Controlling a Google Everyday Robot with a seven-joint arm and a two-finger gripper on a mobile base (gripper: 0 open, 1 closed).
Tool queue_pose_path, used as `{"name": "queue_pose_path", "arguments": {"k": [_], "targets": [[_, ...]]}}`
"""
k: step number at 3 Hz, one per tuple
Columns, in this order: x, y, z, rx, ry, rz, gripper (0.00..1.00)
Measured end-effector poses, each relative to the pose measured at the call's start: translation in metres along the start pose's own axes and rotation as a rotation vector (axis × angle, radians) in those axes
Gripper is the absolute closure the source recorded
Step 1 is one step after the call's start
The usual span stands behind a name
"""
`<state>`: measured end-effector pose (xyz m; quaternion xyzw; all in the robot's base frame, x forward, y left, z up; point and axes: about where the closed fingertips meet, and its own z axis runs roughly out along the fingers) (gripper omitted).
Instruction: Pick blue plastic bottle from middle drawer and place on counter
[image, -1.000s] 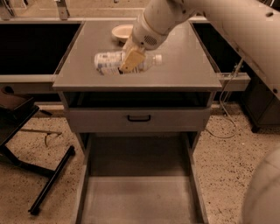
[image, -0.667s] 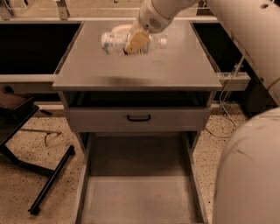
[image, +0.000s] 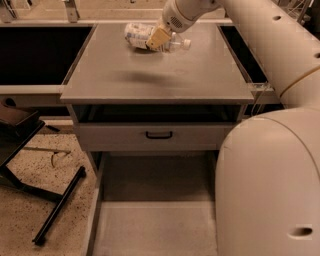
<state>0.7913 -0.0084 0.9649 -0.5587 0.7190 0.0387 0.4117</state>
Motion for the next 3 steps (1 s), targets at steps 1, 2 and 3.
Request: {"name": "queue_pose_path", "arguments": {"k": [1,2,3], "targets": [[0.028,0.0,0.027,0.0,0.001,0.073,1.0],[0.063,0.019,0.059,-0.038,0.021,0.136,1.0],[0.072,0.027,0.071,-0.063,0.025,0.154,1.0]]}}
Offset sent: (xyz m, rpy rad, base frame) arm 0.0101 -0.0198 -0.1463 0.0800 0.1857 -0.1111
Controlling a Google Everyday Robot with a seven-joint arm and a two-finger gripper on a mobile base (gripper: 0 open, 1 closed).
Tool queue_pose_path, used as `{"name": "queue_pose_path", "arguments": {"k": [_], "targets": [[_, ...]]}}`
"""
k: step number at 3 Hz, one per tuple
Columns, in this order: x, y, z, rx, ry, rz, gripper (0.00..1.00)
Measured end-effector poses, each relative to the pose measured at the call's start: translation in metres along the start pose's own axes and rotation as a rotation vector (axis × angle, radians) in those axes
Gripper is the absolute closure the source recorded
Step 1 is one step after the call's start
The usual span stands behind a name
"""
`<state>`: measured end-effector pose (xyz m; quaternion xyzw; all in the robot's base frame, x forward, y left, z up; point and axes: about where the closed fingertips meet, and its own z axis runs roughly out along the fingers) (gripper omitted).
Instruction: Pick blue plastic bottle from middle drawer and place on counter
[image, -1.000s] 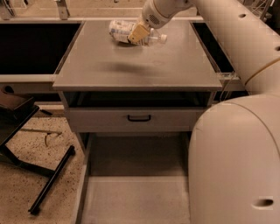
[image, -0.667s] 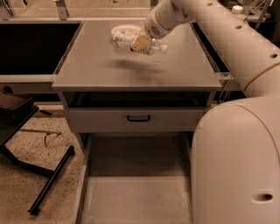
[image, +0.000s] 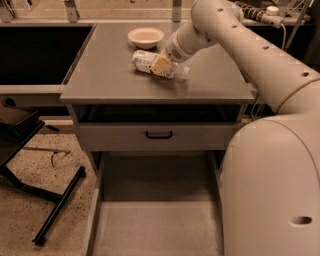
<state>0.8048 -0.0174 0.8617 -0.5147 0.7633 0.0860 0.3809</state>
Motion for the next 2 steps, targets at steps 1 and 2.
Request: {"name": "queue_pose_path", "arguments": {"k": [1,2], "targets": [[-0.0001,0.0,0.0,0.0,0.0,0.0,0.82],[-0.0001,0.0,0.0,0.0,0.0,0.0,0.59]]}}
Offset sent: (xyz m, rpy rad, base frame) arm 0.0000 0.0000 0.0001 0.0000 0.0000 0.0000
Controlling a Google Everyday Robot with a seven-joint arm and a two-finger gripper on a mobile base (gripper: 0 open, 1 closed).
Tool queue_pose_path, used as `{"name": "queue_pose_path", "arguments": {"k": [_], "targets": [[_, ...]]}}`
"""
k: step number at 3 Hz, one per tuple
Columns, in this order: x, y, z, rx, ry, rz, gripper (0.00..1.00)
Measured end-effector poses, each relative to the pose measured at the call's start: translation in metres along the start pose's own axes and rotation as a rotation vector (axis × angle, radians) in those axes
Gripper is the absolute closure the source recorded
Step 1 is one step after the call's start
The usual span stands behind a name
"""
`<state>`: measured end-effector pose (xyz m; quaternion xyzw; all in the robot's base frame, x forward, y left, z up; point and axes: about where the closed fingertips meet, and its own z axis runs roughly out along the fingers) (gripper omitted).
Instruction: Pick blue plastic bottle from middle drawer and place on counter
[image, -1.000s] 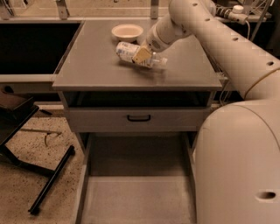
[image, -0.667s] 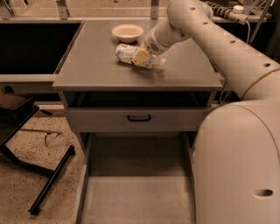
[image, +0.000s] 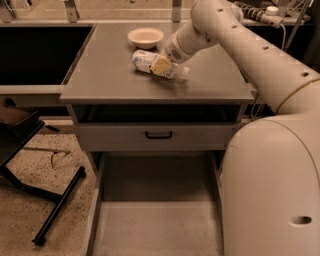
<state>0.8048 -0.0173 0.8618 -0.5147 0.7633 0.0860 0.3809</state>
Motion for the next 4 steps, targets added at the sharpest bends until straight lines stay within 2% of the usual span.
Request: {"name": "queue_pose_path", "arguments": {"k": [2,3,4], "targets": [[0.0,0.0001,0.0001,0.0,0.0,0.0,0.12],[0.0,0.0001,0.0001,0.0,0.0,0.0,0.0],[0.0,0.0001,0.0002,0.0,0.0,0.0,0.0]]}}
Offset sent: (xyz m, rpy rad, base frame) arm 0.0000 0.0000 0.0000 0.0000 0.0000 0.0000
